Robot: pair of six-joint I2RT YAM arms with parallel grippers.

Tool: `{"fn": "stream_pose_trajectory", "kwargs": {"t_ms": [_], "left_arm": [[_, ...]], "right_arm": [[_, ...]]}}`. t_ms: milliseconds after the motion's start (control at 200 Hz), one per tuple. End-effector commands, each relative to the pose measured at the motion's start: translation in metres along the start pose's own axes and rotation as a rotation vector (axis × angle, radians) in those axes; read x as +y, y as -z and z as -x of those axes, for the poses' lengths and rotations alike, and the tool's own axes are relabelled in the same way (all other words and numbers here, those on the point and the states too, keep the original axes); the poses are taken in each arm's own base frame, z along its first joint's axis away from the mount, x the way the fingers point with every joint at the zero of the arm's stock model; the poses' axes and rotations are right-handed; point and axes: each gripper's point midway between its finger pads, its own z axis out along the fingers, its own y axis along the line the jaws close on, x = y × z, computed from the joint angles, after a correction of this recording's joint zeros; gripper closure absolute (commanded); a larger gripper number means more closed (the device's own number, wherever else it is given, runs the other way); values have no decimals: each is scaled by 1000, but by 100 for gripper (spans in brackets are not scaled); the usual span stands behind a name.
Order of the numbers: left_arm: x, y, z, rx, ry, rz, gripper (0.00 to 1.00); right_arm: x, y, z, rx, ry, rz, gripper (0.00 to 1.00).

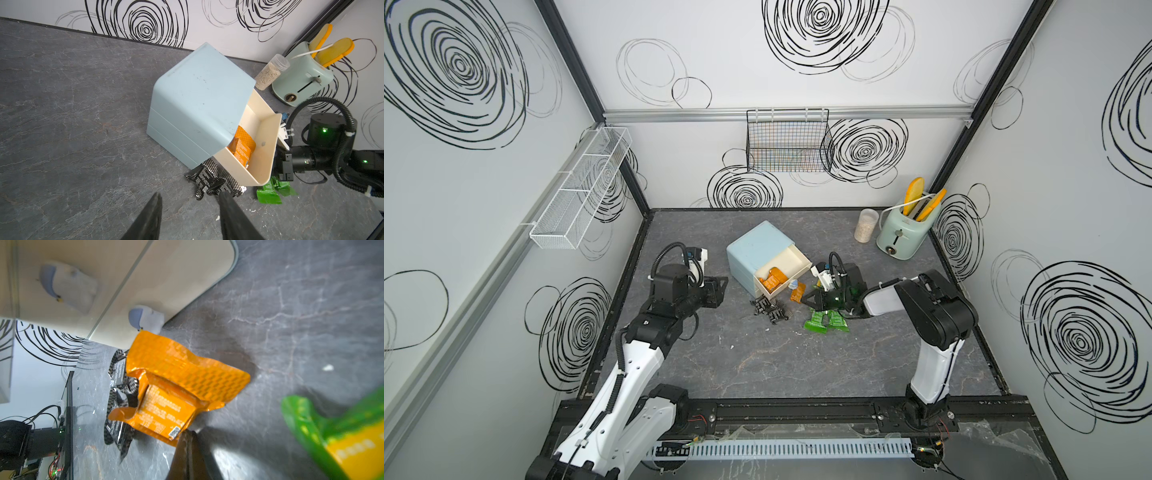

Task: Place the cookies into the drawer by color
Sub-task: Move the cookie to the center of the board.

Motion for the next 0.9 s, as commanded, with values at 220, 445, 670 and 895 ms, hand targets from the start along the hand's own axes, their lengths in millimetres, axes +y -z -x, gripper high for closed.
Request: {"fn": "stream_pose_trajectory", "kwargs": {"t_ms": [220, 445, 670, 895], "left_arm": [[-1, 2, 12, -54, -3, -14, 50], [-2, 1, 12, -50, -5, -20, 50], [-6, 2, 9, -44, 4, -32, 50], [-23, 6, -21, -16, 97, -103, 50]], "right_arm": [[2, 15, -9, 14, -3, -40, 100], [14, 31, -14, 14, 8, -45, 100], [33, 40, -25, 41, 45, -47, 100], [38, 51, -25, -7, 54, -113, 97]]}}
